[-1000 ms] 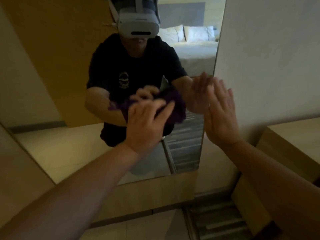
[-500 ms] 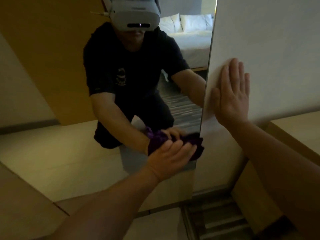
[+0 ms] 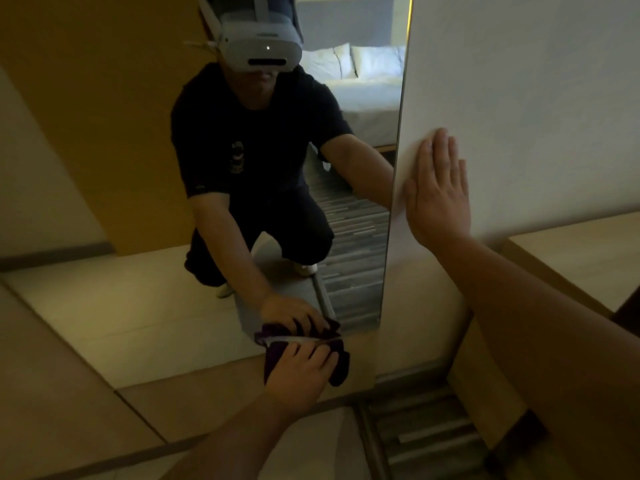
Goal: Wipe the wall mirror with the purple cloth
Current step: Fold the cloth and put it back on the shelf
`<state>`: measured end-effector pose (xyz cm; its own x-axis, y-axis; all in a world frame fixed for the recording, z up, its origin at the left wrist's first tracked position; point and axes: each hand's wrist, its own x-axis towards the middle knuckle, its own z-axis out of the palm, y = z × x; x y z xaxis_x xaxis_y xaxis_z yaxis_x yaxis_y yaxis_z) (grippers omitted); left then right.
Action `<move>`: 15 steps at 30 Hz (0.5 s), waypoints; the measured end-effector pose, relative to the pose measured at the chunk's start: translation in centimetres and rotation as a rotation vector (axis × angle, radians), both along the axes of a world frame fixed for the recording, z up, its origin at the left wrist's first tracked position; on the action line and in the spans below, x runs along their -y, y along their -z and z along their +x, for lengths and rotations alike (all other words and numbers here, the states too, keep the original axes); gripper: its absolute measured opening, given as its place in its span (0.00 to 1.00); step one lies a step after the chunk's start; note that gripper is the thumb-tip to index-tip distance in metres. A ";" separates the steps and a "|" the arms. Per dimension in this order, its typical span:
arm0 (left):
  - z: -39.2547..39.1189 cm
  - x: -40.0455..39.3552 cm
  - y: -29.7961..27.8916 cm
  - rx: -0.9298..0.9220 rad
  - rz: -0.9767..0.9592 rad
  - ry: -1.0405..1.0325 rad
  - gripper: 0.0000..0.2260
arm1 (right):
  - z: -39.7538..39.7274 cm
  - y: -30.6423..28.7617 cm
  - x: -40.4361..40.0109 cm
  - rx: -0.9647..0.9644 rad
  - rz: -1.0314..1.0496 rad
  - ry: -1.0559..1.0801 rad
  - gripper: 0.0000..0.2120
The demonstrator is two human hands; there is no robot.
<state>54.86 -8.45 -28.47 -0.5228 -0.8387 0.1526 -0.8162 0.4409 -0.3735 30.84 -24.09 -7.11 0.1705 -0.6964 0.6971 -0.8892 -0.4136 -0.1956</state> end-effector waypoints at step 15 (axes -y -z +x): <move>1.2 -7.6 -32.9 -0.795 0.882 -0.310 0.11 | 1.0 -15.2 -24.0 -0.062 0.759 -0.321 0.34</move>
